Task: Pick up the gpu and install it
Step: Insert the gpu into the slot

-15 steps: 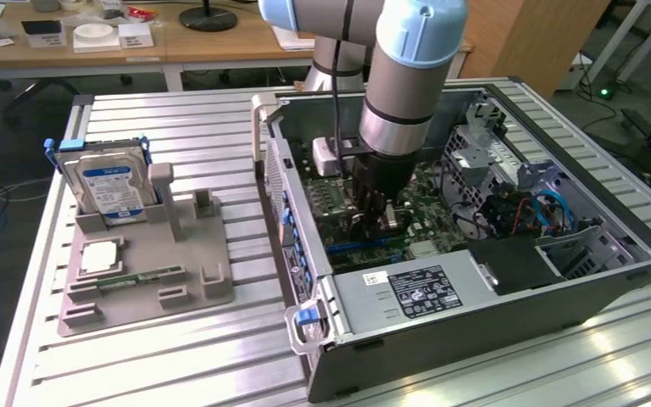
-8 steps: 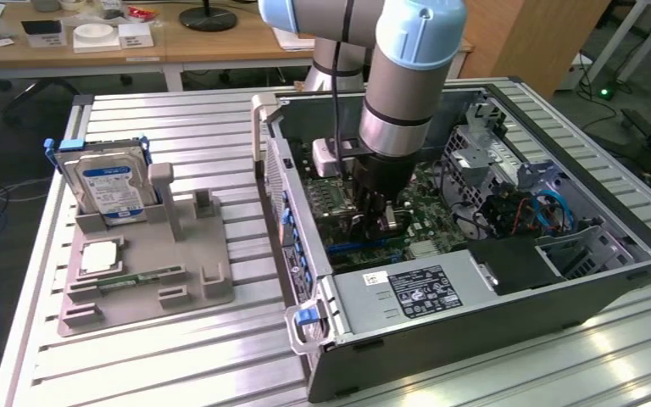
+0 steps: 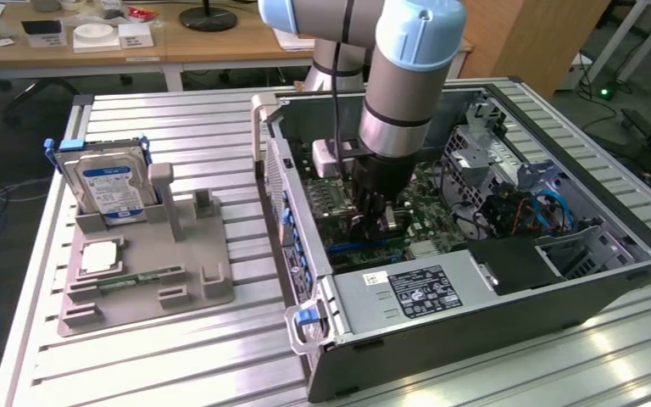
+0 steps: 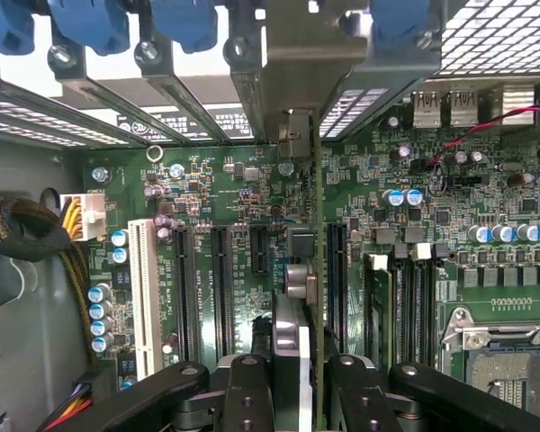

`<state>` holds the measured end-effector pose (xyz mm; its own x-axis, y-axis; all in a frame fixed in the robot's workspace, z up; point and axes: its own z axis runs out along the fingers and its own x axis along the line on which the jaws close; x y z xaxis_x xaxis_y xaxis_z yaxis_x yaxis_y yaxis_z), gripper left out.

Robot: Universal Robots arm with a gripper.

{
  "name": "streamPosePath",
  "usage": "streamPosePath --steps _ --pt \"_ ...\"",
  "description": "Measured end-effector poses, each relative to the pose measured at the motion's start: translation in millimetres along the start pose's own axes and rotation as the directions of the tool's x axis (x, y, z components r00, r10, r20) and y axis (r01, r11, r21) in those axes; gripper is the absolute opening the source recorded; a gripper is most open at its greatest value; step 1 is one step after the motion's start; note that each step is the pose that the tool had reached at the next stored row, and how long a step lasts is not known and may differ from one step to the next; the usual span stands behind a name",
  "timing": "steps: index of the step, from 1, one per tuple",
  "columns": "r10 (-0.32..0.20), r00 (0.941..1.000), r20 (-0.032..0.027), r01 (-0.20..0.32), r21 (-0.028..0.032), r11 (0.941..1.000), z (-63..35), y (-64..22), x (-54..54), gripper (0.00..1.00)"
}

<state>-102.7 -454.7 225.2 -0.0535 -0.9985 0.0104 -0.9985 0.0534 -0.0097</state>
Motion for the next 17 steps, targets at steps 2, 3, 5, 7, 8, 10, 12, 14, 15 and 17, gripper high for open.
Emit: streamPosePath --steps 2,3,5,7,8,10,12,14,15,17 --pt "-0.001 1.0 -0.0002 0.001 -0.0001 1.0 0.5 0.0 0.0 0.28" --pt "-0.001 1.0 -0.0001 0.001 0.0 1.0 0.8 0.0 -0.1 0.28" --pt "-0.002 1.0 0.0 0.002 0.0 1.0 1.4 0.0 -0.2 0.28" --pt "-0.002 1.0 -0.0001 0.002 0.0 1.0 1.6 0.1 -0.2 0.28" --pt "-0.002 1.0 -0.0002 0.002 0.0 1.0 1.6 0.1 -0.2 0.28" --pt "-0.002 1.0 -0.0002 0.002 0.0 1.0 1.7 0.1 -0.2 0.28" --pt "-0.002 1.0 0.0001 0.002 0.0001 1.0 1.7 0.1 -0.3 0.28" --pt "-0.002 1.0 0.0 0.002 0.0 1.0 1.6 0.1 -0.3 0.28" --pt "-0.002 1.0 -0.0001 0.002 0.0 1.0 1.5 0.1 -0.3 0.28" --pt "-0.002 1.0 0.0 0.002 0.0001 1.0 1.2 0.1 -0.4 0.28"
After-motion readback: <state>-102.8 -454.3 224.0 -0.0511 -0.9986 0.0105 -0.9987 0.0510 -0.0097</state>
